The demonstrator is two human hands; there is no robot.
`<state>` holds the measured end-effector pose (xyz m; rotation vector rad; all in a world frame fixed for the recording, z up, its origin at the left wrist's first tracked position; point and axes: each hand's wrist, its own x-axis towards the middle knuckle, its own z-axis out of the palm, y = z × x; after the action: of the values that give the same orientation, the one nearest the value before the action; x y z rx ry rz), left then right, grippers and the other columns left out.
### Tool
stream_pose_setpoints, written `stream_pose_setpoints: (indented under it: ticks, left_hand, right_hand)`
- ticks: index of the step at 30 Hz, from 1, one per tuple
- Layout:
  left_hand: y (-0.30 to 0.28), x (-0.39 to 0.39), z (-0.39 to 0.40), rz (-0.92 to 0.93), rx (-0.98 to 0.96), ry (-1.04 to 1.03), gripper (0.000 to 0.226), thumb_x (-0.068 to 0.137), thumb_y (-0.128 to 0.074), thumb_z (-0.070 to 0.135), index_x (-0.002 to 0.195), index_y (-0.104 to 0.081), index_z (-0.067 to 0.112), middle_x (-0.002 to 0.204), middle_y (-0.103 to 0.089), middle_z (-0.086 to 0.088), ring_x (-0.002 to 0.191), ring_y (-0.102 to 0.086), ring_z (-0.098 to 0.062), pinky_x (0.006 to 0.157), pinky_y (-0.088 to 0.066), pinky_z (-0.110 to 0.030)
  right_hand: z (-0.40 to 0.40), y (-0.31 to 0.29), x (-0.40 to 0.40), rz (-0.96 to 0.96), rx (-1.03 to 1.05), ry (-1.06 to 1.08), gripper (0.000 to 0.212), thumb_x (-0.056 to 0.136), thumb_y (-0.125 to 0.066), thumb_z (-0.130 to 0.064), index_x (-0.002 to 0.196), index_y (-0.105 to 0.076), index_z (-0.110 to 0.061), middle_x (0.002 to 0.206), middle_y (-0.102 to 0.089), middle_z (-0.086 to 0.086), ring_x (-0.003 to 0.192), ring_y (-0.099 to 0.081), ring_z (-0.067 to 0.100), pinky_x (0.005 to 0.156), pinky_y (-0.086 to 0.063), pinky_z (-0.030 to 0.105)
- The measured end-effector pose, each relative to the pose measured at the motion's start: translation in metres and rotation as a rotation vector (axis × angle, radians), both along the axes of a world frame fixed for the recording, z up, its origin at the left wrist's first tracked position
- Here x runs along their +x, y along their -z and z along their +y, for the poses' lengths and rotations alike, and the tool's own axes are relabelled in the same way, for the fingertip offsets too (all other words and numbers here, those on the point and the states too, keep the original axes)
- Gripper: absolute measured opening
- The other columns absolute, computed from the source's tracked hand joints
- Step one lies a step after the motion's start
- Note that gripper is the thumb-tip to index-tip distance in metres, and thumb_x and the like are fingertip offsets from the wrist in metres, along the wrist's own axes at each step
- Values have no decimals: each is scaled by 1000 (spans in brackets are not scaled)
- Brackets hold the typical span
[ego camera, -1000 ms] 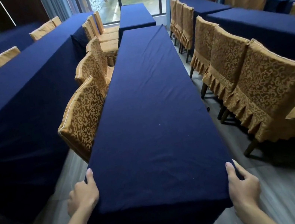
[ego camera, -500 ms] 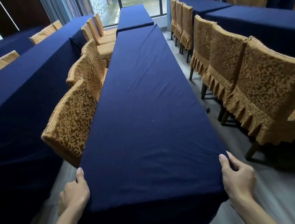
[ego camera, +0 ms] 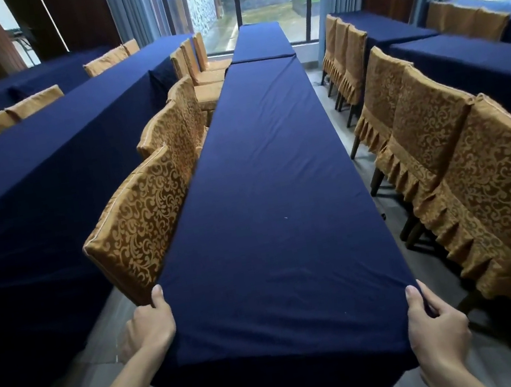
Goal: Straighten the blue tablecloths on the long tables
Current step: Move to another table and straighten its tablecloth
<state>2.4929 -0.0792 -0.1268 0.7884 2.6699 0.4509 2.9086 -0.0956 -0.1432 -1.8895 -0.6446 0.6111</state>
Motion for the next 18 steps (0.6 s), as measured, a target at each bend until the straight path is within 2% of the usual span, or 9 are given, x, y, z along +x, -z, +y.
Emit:
stream_pose_setpoints:
  ticks: [6, 11, 14, 18]
  left_hand:
    - [3, -4, 10, -14, 37, 0, 88, 95, -13, 66, 118, -67, 1, 119, -66, -24, 109, -60, -43, 91, -43, -50]
    - [1, -1, 4, 15, 39, 24, 89, 94, -9, 67, 117, -67, 4, 117, -66, -22, 108, -61, -43, 87, -44, -48]
    - [-5, 1, 2, 12, 55, 39, 86, 96, -10, 65, 117, -67, 4, 116, -67, -22, 109, -60, -42, 88, -44, -48]
    - [-9, 4, 1, 5, 45, 58, 85, 97, -9, 63, 119, -66, 5, 118, -66, -20, 111, -60, -41, 92, -43, -49]
  right_hand:
    - [4, 2, -3, -7, -15, 25, 33, 87, -67, -48, 113, -76, -30, 114, -73, -2, 111, -63, 24, 104, -46, 41]
    - [3, -4, -2, -117, -27, -13, 30, 92, -64, -42, 115, -75, -25, 111, -73, 6, 109, -61, 31, 99, -44, 41]
    - [5, -8, -4, -196, -78, -52, 31, 97, -55, -43, 114, -72, -24, 112, -71, 8, 109, -57, 34, 92, -41, 41]
    - [7, -9, -3, -294, -155, -75, 31, 99, -47, -45, 107, -69, -24, 113, -70, 11, 107, -58, 39, 90, -42, 44]
